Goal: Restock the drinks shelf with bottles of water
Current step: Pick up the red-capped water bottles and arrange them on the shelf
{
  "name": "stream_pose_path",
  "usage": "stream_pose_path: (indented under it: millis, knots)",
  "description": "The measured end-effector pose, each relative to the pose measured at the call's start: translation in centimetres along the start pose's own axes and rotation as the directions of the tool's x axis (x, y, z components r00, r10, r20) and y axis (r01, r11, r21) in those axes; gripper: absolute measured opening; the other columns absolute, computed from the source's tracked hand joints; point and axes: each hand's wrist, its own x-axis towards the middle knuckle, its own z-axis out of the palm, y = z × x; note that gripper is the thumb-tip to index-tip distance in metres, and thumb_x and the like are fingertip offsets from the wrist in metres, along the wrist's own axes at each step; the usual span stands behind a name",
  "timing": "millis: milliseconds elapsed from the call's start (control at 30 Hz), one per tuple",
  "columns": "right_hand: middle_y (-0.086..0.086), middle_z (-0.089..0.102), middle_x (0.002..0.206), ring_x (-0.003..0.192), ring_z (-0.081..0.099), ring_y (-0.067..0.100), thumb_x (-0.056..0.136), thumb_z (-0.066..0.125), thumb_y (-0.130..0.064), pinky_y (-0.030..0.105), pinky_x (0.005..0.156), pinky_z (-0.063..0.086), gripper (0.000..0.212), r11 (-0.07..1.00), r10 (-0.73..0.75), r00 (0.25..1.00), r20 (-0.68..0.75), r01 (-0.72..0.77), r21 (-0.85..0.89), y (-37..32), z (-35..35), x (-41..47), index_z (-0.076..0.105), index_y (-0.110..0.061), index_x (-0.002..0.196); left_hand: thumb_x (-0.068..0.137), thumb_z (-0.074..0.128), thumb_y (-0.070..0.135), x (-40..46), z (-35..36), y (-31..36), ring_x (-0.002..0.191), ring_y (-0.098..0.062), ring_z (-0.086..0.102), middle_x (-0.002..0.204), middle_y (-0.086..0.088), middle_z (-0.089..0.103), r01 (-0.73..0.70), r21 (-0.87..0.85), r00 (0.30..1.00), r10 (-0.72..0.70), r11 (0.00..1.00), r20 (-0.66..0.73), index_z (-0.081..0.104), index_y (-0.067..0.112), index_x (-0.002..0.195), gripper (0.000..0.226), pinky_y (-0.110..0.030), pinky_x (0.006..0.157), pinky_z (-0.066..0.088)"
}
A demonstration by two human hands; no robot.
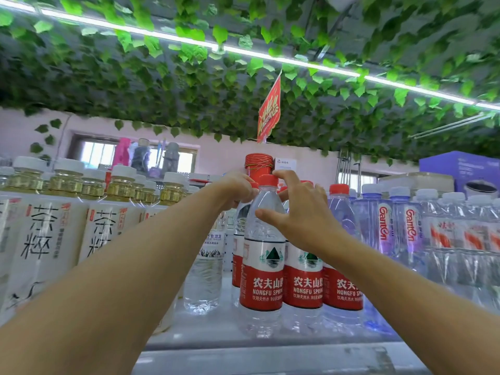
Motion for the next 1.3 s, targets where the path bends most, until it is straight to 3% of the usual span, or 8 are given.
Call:
stream_pose_path:
  millis: [133,400,500,633,767,933,1100,1300]
  knots:
    - [0.001,0.059,0.122,0.122,0.044,0.022,0.081,0.064,-0.050,0.043,0.112,0.017,0.072,1.000,0.002,1.000,0.010,-0.002,-0.003,-0.2,-0.2,-0.2,0.028,-0.028,0.140,0.088,0.049,-0.002,0.1,0.2,0.4,0.068,-0.018,0.051,0.073,-0.007,0.053,-0.003,0.030,1.000,0.003,1.000,0.000,0.060,0.005,0.090,0.013,-0.033,0.077,0.048]
    - [0.001,0.059,0.124,0.124,0.043,0.023,0.082,0.064,-0.051,0.046,0.114,0.016,0.073,1.000,-0.001,1.000,0.009,0.001,-0.012,-0.3,-0.2,-0.3,0.028,-0.027,0.141,0.090,0.046,-0.004,-1.4,0.0,0.8,0.053,-0.015,0.040,0.064,-0.005,0.045,-0.002,0.050,1.000,0.002,0.999,0.007,0.055,0.004,0.087,0.012,-0.025,0.053,0.038]
    - [0.001,0.059,0.125,0.124,0.044,0.023,0.082,0.064,-0.051,0.046,0.114,0.016,0.073,1.000,-0.004,1.000,-0.003,0.004,-0.015,-0.4,-0.2,-0.4,0.029,-0.027,0.141,0.091,0.048,0.000,-1.5,-0.2,0.9,0.054,-0.014,0.041,0.065,-0.004,0.046,0.001,0.031,1.000,-0.001,1.000,-0.001,0.058,0.001,0.101,0.014,-0.035,0.075,0.052]
    - [0.001,0.058,0.126,0.126,0.043,0.023,0.082,0.062,-0.052,0.046,0.115,0.011,0.073,1.000,0.000,1.000,0.002,0.000,-0.020,-0.5,-0.3,-0.4,0.028,-0.027,0.142,0.091,0.048,0.000,-1.8,-0.2,1.1,0.059,-0.015,0.046,0.068,-0.004,0.049,0.008,0.018,1.000,-0.008,1.000,0.022,0.056,0.004,0.098,0.011,-0.029,0.066,0.048]
    - [0.000,0.056,0.128,0.126,0.041,0.022,0.083,0.061,-0.052,0.046,0.114,0.013,0.073,1.000,-0.016,1.000,0.013,0.016,-0.019,-0.5,-0.4,-0.7,0.026,-0.028,0.142,0.091,0.050,0.003,-1.8,0.0,1.0,0.073,-0.017,0.050,0.077,-0.004,0.053,0.010,0.015,0.999,-0.010,1.000,0.044,0.056,0.002,0.113,0.023,-0.038,0.094,0.045]
    - [-0.001,0.054,0.125,0.118,0.042,0.016,0.089,0.061,-0.034,0.027,0.094,0.030,0.059,0.992,-0.037,0.997,-0.065,0.045,0.119,0.1,-1.7,-1.2,0.034,-0.022,0.140,0.097,0.047,0.012,-1.9,-0.3,0.8,0.091,-0.020,0.055,0.096,-0.010,0.057,-0.084,-0.108,0.995,0.078,0.991,-0.063,0.055,0.001,0.114,0.022,-0.033,0.088,0.047]
    - [0.007,0.051,0.127,0.107,0.047,0.014,0.094,0.054,-0.019,0.026,0.088,0.039,0.042,0.984,0.096,0.978,-0.187,-0.066,0.163,2.4,-4.0,-0.4,0.042,-0.012,0.134,0.096,0.048,0.039,-4.8,0.0,1.8,0.080,-0.013,0.053,0.091,-0.003,0.058,-0.289,-0.043,0.908,0.259,0.956,-0.330,0.054,0.012,0.099,0.028,-0.027,0.074,0.044]
    - [0.009,0.057,0.123,0.100,0.053,0.017,0.095,0.055,-0.021,0.026,0.085,0.042,0.040,0.975,0.161,0.983,-0.084,-0.145,0.170,3.3,-4.6,0.8,0.047,-0.007,0.132,0.075,0.076,0.037,-8.0,2.6,0.8,0.088,-0.016,0.055,0.101,-0.003,0.059,-0.091,0.053,0.995,0.093,0.994,-0.033,0.050,0.018,0.102,0.042,-0.029,0.069,0.047]
